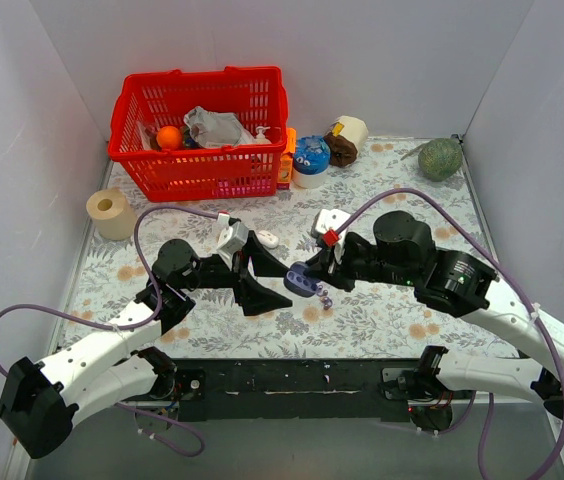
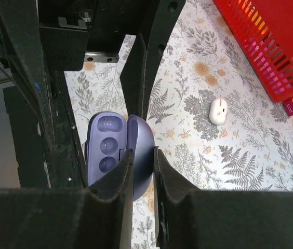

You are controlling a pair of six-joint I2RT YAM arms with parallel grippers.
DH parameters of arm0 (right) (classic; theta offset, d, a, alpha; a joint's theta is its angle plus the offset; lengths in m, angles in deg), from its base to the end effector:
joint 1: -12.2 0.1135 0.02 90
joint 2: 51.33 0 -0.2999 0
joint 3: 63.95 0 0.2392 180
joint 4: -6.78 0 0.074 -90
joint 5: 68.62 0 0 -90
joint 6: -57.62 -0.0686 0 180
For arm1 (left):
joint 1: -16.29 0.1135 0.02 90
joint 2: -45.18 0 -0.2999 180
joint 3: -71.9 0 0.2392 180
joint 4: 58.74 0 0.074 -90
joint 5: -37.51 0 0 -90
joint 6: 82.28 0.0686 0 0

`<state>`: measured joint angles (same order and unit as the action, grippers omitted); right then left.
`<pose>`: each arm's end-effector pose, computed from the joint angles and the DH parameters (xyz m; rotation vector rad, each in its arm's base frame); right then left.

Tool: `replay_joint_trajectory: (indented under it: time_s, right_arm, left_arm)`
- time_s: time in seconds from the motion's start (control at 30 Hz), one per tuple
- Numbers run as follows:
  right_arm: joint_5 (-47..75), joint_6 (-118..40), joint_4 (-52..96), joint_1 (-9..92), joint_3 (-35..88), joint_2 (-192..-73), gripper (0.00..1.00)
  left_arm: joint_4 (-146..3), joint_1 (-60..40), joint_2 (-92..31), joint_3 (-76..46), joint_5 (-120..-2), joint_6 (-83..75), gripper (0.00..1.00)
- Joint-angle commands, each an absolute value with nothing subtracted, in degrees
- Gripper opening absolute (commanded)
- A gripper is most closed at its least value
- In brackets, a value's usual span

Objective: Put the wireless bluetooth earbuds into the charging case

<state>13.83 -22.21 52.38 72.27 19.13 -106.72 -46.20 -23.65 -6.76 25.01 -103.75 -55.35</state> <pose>0.0903 0.1749 0.4278 -1.1940 1.5354 0.7126 0.1108 -0.1626 0.3438 0.5578 1.8117 -1.9806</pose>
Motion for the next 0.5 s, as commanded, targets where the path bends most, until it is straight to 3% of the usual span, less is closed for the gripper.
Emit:
replay_joint_trajectory:
  time_s: [0.0, 0.47]
  right_arm:
    - [11.9, -23.7, 47.1, 72.5, 19.4, -107.2, 0.01]
    - [11.5, -23.8, 46.7, 72.6, 20.0, -109.4, 0.01]
  left_arm:
    - [-43.7, -23.4, -6.6, 24.2, -105.0, -54.9, 0.69]
    - [-41.4, -23.4, -8.3, 24.9, -106.2, -54.9, 0.56]
